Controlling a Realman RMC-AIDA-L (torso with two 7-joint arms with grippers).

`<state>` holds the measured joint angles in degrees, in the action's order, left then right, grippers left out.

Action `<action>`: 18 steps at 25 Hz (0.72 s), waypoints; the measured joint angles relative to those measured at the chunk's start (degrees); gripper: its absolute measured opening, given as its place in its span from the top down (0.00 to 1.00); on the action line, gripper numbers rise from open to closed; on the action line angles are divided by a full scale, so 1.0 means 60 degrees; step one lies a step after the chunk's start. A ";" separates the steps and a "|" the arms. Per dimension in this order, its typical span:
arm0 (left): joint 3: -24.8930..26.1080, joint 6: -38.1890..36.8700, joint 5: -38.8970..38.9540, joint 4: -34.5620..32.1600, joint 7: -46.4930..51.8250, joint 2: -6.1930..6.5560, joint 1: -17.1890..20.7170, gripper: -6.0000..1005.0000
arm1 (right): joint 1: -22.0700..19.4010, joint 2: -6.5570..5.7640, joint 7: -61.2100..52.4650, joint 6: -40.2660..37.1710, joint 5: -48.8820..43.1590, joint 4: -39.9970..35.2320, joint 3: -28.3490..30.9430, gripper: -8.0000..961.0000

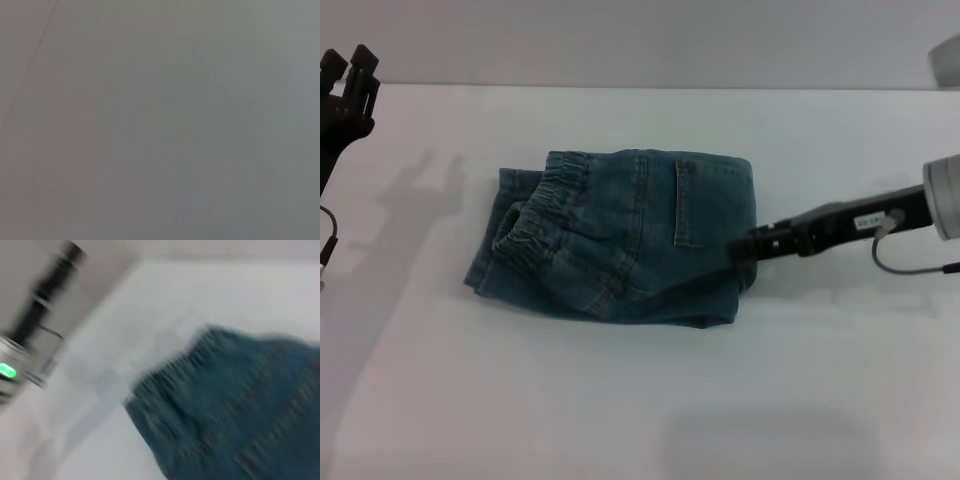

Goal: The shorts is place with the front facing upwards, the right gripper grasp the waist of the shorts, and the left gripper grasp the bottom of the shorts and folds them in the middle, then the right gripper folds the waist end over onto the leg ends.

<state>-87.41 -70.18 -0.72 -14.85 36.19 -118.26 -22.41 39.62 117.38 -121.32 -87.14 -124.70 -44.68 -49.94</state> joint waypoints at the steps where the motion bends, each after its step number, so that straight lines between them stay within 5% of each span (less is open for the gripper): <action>1: 0.0010 0.0004 0.0012 -0.0001 -0.0003 0.0005 -0.0011 0.61 | -0.0178 0.0051 0.0123 -0.0150 0.0383 -0.0339 0.0006 0.43; 9: 0.0133 -0.0310 0.0050 -0.0070 -0.0421 0.0018 0.0018 0.61 | -0.2031 0.0210 0.4367 0.0519 0.4907 -0.0803 0.0652 0.43; 18: 0.0906 -0.0635 0.0076 -0.0005 -0.1302 -0.0021 0.0332 0.61 | -0.2980 0.0245 1.2704 0.2883 1.0840 0.3024 0.1623 0.43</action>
<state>-81.97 -73.99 -0.26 -14.89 28.38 -118.39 -20.42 21.74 118.85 -45.10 -69.84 -59.67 -26.54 -40.20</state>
